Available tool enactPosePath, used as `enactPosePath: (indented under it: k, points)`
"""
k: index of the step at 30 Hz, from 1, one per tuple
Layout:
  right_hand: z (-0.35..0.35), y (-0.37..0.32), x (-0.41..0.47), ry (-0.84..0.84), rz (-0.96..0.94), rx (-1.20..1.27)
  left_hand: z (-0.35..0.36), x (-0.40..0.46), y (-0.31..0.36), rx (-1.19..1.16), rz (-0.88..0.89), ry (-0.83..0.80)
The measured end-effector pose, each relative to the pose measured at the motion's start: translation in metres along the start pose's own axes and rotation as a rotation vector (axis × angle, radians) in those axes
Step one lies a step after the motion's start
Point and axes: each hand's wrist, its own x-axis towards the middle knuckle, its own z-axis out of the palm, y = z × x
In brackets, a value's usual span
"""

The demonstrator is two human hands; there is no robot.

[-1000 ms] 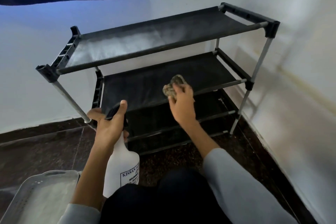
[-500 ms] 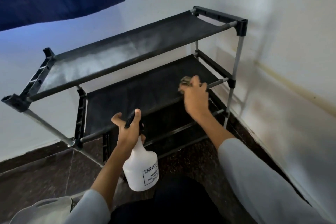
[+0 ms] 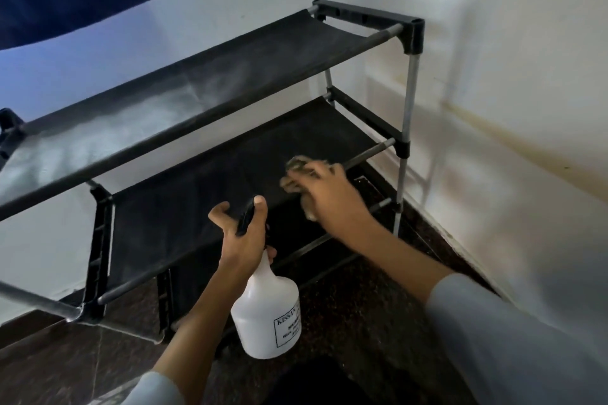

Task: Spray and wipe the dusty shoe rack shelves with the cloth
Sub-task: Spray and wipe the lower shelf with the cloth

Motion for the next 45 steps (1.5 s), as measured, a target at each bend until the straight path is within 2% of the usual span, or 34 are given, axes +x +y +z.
enactPosePath:
  k: [3, 5, 7, 9, 14, 18, 22, 25, 36, 42, 45]
  points:
    - [-0.021, 0.063, 0.013, 0.155, 0.205, -0.082, 0.011, 0.000, 0.007, 0.020, -0.023, -0.059]
    - [-0.033, 0.086, 0.011, 0.246, 0.338, 0.010, 0.019, -0.003, 0.010, 0.044, -0.023, -0.120]
    - [-0.037, 0.086, 0.006, 0.285, 0.322, 0.123, 0.027, -0.007, 0.011, 0.061, -0.007, -0.160]
    - [-0.037, 0.076, -0.001, 0.398, 0.300, 0.277, 0.032, -0.010, 0.013, 0.090, -0.014, -0.180]
    - [-0.038, 0.061, -0.025, 0.574, 0.410, 0.581, 0.046, -0.012, 0.022, 0.187, -0.014, -0.224]
    - [-0.031, 0.062, -0.034, 0.573, 0.477, 0.642, 0.059, -0.016, 0.025, 0.243, 0.011, -0.181]
    - [-0.028, 0.071, -0.035, 0.592, 0.549, 0.690, 0.061, -0.013, 0.023, 0.143, -0.010, -0.143]
    - [-0.026, 0.076, -0.036, 0.611, 0.571, 0.707, 0.063, -0.015, 0.026, 0.064, 0.017, -0.162]
    - [-0.028, 0.081, -0.043, 0.650, 0.621, 0.720, 0.076, -0.015, 0.035, 0.119, 0.042, -0.172]
    - [-0.031, 0.073, -0.043, 0.618, 0.583, 0.693, 0.071, -0.013, 0.039, 0.154, 0.051, -0.208]
    - [-0.030, 0.060, -0.031, 0.554, 0.504, 0.629, 0.058, -0.008, 0.029, 0.135, 0.049, -0.127]
